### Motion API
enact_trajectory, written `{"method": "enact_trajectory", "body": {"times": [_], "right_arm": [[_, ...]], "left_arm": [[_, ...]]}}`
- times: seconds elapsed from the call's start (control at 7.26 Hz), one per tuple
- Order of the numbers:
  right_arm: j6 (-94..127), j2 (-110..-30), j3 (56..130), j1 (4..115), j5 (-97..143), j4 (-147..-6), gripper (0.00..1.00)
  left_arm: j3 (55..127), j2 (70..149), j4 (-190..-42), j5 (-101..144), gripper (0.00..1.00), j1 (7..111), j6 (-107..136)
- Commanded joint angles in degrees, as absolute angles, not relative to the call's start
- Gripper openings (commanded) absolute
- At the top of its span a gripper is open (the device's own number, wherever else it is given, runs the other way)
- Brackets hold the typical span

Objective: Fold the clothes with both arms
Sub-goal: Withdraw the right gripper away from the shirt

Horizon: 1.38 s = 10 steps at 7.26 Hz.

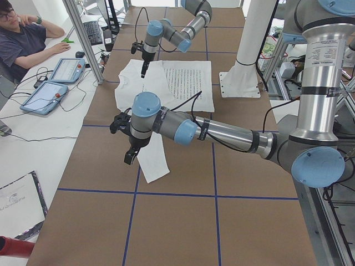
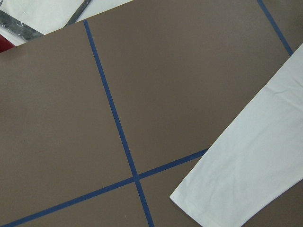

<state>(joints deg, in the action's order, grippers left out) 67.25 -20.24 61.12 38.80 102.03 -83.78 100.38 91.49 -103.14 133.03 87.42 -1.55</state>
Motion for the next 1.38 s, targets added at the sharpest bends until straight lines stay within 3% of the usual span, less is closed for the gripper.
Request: {"method": "enact_trajectory", "body": {"times": [0.0,0.28,0.69,1.24], "right_arm": [[53.6,-32.7,72.0,49.7,113.9,-88.3,1.0],[36.1,-46.1,79.4,58.8,119.0,-89.6,1.0],[10.3,-63.6,84.6,71.7,127.9,-88.9,1.0],[9.0,-78.1,92.8,74.4,128.1,-88.9,1.0]], "left_arm": [[98.5,91.3,-104.6,133.0,1.0,85.0,2.1],[98.4,90.6,-107.7,132.5,1.0,81.3,9.9],[98.3,87.4,-114.9,131.6,1.0,77.3,18.4],[98.2,82.9,-120.8,128.9,0.96,73.6,23.3]]}}
